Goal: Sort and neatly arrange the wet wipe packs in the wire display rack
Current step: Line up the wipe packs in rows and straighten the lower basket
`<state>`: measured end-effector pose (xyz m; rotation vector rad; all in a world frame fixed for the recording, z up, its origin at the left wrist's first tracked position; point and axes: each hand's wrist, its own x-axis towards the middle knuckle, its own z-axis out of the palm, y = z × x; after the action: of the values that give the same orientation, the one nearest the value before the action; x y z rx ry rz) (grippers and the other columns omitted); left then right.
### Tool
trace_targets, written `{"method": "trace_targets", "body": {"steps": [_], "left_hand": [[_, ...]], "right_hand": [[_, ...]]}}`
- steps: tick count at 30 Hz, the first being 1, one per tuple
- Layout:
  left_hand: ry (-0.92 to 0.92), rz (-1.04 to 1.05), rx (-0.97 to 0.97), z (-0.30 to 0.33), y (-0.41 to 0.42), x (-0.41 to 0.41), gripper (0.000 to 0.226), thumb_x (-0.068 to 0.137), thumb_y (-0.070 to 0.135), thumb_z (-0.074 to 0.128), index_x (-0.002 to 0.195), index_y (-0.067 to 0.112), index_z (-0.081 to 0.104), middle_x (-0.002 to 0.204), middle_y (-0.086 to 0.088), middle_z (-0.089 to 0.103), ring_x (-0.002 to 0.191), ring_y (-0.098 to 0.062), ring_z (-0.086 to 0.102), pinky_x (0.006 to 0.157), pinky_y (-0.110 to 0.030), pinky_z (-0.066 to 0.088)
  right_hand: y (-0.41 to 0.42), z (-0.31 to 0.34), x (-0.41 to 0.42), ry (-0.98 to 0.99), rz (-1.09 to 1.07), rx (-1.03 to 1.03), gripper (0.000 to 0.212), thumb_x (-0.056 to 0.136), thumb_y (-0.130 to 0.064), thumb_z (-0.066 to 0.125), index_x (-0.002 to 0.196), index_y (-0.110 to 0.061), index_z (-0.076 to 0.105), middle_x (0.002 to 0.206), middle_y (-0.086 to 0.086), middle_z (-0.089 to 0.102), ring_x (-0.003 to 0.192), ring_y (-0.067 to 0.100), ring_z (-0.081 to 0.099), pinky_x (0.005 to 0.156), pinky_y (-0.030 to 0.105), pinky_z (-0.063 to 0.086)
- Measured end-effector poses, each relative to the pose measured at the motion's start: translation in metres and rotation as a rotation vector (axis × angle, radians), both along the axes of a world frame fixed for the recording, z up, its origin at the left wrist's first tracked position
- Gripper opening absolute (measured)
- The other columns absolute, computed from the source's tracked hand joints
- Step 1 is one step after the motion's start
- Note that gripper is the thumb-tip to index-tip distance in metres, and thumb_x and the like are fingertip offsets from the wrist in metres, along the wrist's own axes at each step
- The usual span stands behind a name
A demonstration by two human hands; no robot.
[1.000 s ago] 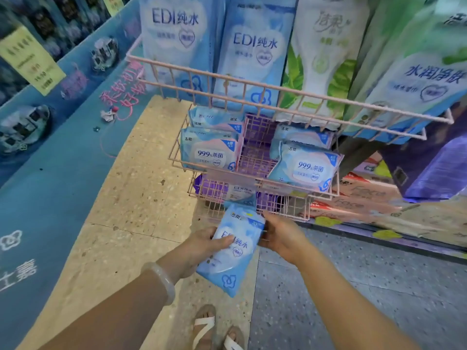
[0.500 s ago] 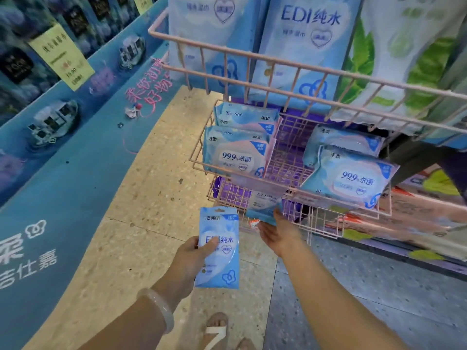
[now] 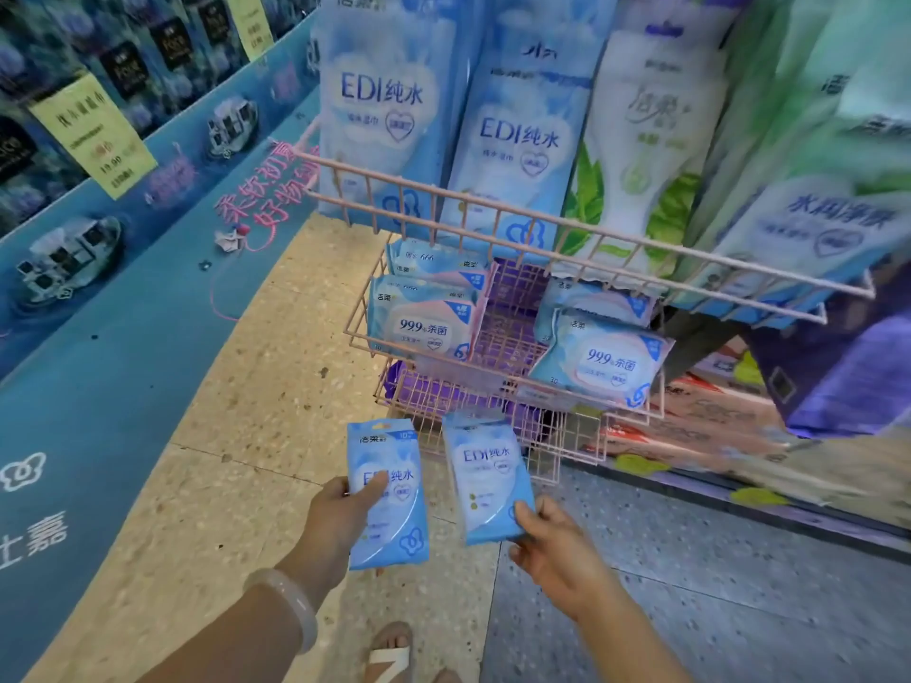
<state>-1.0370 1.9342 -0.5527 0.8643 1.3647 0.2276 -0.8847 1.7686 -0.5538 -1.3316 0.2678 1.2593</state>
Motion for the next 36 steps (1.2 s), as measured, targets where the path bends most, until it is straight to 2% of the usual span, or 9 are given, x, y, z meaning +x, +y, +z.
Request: {"method": "trace_targets", "body": {"steps": [6, 13, 17, 19, 22, 25, 28, 31, 36], "left_hand": [[-0.031, -0.055, 0.026, 0.028, -0.025, 0.010, 0.033, 0.084, 0.019, 0.066, 0.107, -0.004, 0.059, 0.100, -0.023, 0.068, 0.088, -0.037, 0.065, 0.081, -0.050, 0.052], [-0.310, -0.033, -0.014, 0.069, -0.053, 0.010, 0.034, 0.094, 0.025, 0.048, 0.125, 0.010, 0.051, 0.112, -0.014, 0.067, 0.092, -0.031, 0.067, 0.064, -0.038, 0.057], [-0.455, -0.054, -0.043, 0.093, -0.059, 0.007, 0.048, 0.095, 0.045, 0.033, 0.130, 0.017, 0.049, 0.122, -0.015, 0.063, 0.103, -0.036, 0.064, 0.079, -0.047, 0.055], [-0.484, -0.105, 0.001, 0.102, -0.062, 0.006, 0.045, 0.092, 0.042, 0.044, 0.128, 0.016, 0.050, 0.118, -0.015, 0.066, 0.100, -0.036, 0.066, 0.081, -0.049, 0.056], [-0.495, -0.111, 0.093, 0.115, -0.066, 0.005, 0.041, 0.079, 0.016, 0.066, 0.118, 0.007, 0.055, 0.093, -0.011, 0.075, 0.081, -0.033, 0.071, 0.057, -0.037, 0.058], [-0.526, -0.096, 0.113, 0.134, -0.065, 0.006, 0.032, 0.076, 0.008, 0.068, 0.106, 0.005, 0.059, 0.082, -0.012, 0.076, 0.072, -0.034, 0.072, 0.051, -0.034, 0.056], [-0.571, -0.148, 0.162, 0.158, -0.058, 0.011, 0.029, 0.075, 0.011, 0.069, 0.102, 0.008, 0.059, 0.082, -0.011, 0.076, 0.072, -0.032, 0.072, 0.052, -0.034, 0.057], [-0.604, -0.227, 0.212, 0.186, -0.052, 0.017, 0.048, 0.062, 0.020, 0.074, 0.106, 0.007, 0.060, 0.090, -0.015, 0.075, 0.079, -0.035, 0.071, 0.061, -0.041, 0.059], [-0.627, -0.305, 0.305, 0.229, -0.043, 0.037, 0.048, 0.064, 0.019, 0.076, 0.106, 0.006, 0.058, 0.093, -0.015, 0.074, 0.078, -0.033, 0.071, 0.062, -0.040, 0.059]], "right_hand": [[-0.021, 0.023, -0.022, 0.000, 0.100, 0.079, 0.018, 0.089, -0.008, 0.051, 0.074, -0.014, 0.044, 0.070, 0.002, 0.065, 0.057, 0.009, 0.055, 0.051, 0.020, 0.043], [-0.020, 0.051, -0.034, -0.238, 0.209, 0.019, 0.020, 0.089, -0.011, 0.055, 0.072, -0.014, 0.046, 0.069, 0.001, 0.065, 0.057, 0.007, 0.057, 0.051, 0.019, 0.042], [-0.018, 0.074, -0.037, -0.363, 0.293, 0.005, 0.019, 0.088, -0.014, 0.058, 0.072, -0.015, 0.048, 0.068, 0.000, 0.061, 0.058, 0.008, 0.053, 0.053, 0.018, 0.042], [-0.017, 0.087, -0.040, -0.449, 0.373, -0.012, 0.020, 0.087, -0.015, 0.060, 0.071, -0.015, 0.048, 0.070, 0.000, 0.057, 0.061, 0.008, 0.051, 0.056, 0.017, 0.042], [-0.015, 0.107, -0.042, -0.623, 0.485, -0.032, 0.023, 0.081, -0.014, 0.068, 0.067, -0.015, 0.049, 0.066, -0.001, 0.051, 0.053, -0.001, 0.048, 0.051, 0.012, 0.037], [-0.010, 0.133, -0.034, -0.789, 0.519, -0.035, 0.030, 0.072, -0.024, 0.076, 0.085, -0.014, 0.050, 0.086, 0.000, 0.057, 0.073, 0.006, 0.054, 0.064, 0.017, 0.045], [0.001, 0.163, -0.019, -0.708, 0.478, 0.112, 0.044, 0.077, -0.030, 0.071, 0.113, -0.017, 0.048, 0.113, 0.002, 0.061, 0.099, 0.011, 0.062, 0.085, 0.027, 0.054], [0.010, 0.190, -0.009, -0.692, 0.439, 0.224, 0.035, 0.076, -0.029, 0.072, 0.106, -0.019, 0.057, 0.109, 0.005, 0.069, 0.096, 0.015, 0.067, 0.081, 0.033, 0.057], [0.019, 0.229, 0.007, -0.635, 0.393, 0.321, 0.056, 0.058, -0.039, 0.078, 0.105, -0.014, 0.061, 0.101, 0.003, 0.074, 0.092, 0.022, 0.070, 0.077, 0.035, 0.057]]}}
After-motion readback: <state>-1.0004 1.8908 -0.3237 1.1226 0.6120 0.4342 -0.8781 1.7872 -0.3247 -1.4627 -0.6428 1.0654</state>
